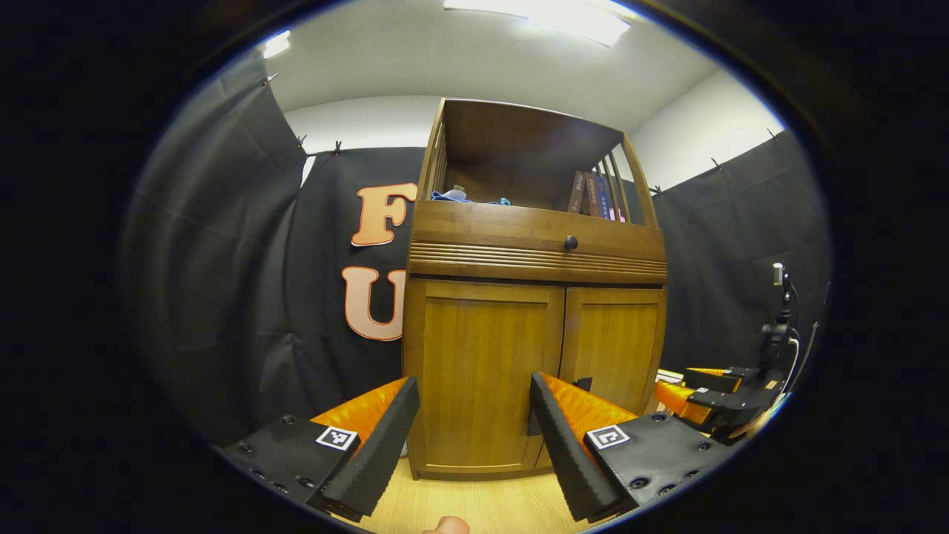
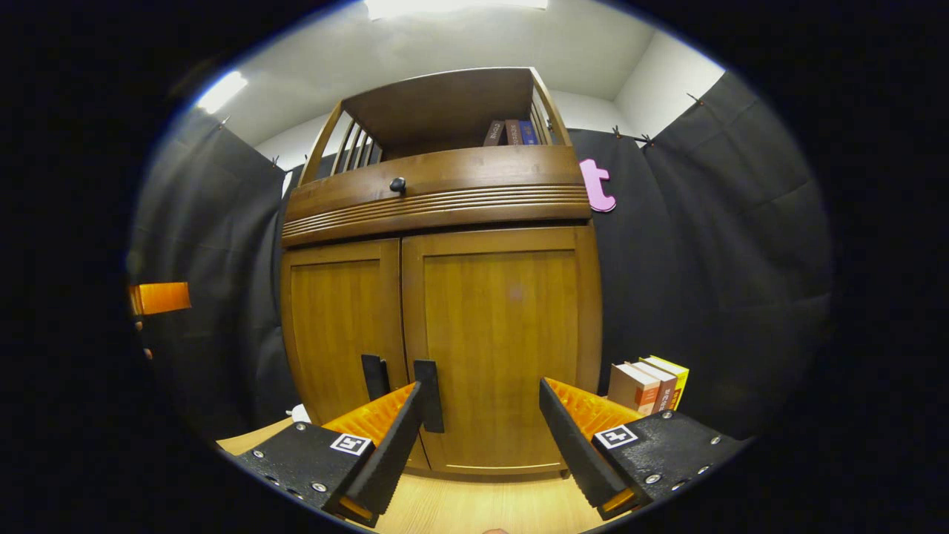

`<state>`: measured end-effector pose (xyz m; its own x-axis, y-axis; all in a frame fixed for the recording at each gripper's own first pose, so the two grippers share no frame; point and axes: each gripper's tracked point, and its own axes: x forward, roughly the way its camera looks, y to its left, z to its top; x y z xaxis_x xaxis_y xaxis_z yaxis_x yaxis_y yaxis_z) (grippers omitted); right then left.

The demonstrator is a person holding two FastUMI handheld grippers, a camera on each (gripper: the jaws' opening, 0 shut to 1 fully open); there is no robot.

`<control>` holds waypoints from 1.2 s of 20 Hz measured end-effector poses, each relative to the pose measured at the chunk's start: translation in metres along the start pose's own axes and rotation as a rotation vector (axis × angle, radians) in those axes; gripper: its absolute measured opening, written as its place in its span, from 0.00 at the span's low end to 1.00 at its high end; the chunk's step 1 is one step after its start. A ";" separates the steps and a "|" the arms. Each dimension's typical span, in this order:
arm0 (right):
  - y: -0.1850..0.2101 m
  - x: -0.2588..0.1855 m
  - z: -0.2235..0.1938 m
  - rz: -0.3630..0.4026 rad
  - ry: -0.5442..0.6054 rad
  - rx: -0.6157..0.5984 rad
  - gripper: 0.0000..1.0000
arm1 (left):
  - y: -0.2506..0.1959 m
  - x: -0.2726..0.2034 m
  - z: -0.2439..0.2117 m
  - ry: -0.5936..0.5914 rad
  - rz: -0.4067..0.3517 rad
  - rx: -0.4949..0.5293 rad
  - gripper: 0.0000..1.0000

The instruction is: Open the right door of the double-door shoe cabinet with the right hand, and open the left door with the left hand.

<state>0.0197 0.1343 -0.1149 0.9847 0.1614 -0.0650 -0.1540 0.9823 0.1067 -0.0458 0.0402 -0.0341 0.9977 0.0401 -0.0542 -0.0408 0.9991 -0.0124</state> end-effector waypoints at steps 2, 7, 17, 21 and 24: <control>0.019 0.013 -0.013 0.027 0.008 0.012 0.94 | 0.008 -0.002 -0.002 0.002 0.010 0.000 0.96; 0.042 0.047 -0.041 0.038 0.030 -0.010 0.94 | 0.030 -0.008 -0.010 0.004 0.044 0.001 0.96; 0.060 0.114 -0.091 0.042 0.106 0.018 0.72 | 0.067 -0.010 -0.017 0.003 0.108 0.005 0.94; 0.057 0.133 -0.105 0.025 0.136 0.041 0.62 | 0.071 -0.007 -0.027 0.017 0.112 -0.003 0.95; 0.059 0.147 -0.109 0.020 0.149 0.056 0.49 | 0.075 -0.002 -0.030 0.019 0.117 0.015 0.96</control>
<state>0.1466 0.2264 -0.2266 0.9580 0.1975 -0.2081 -0.1647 0.9725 0.1645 -0.0524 0.1151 -0.0648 0.9849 0.1568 -0.0729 -0.1565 0.9876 0.0097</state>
